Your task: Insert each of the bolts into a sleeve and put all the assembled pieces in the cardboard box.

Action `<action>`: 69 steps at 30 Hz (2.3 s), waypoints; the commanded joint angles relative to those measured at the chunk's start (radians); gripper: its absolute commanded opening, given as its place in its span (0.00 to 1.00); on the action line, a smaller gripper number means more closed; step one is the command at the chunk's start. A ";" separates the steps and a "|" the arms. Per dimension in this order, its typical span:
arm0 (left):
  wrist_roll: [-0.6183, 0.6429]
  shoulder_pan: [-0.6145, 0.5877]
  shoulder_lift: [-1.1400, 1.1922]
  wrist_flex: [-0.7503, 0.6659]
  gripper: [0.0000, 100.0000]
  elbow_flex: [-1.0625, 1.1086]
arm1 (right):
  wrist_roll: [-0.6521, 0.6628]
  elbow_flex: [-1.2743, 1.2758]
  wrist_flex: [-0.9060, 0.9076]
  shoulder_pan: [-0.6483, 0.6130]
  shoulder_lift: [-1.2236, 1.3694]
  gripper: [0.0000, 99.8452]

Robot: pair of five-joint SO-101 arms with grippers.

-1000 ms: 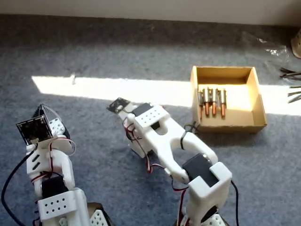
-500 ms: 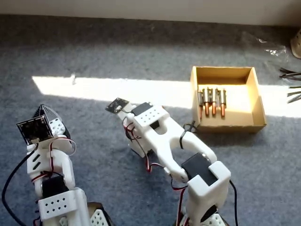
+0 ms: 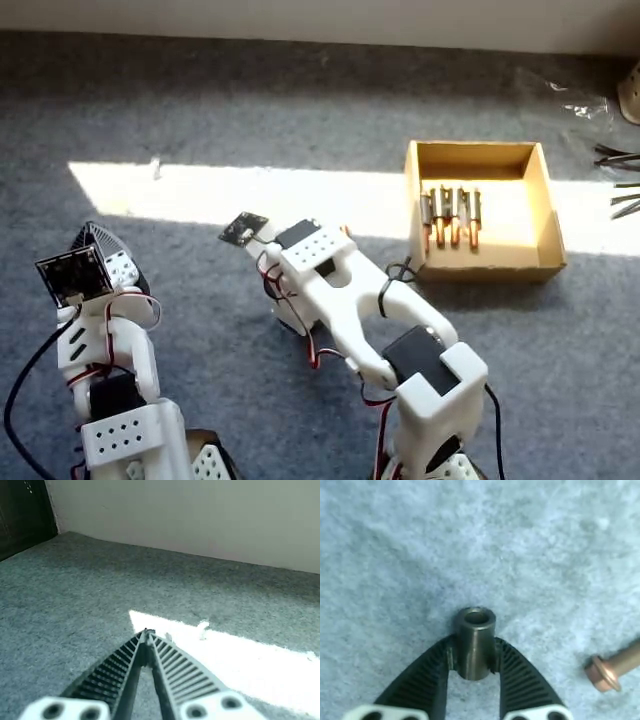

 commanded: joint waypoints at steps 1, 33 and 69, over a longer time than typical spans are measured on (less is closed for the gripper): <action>-0.003 0.007 -0.007 -0.014 0.01 0.024 | 0.014 -0.041 -0.010 -0.008 -0.010 0.00; -0.008 0.076 -0.012 0.014 0.01 0.024 | 0.012 0.272 0.079 0.213 -1.004 0.00; -0.433 0.602 0.334 0.529 0.01 -0.608 | -0.229 0.935 -0.274 0.555 -1.598 0.00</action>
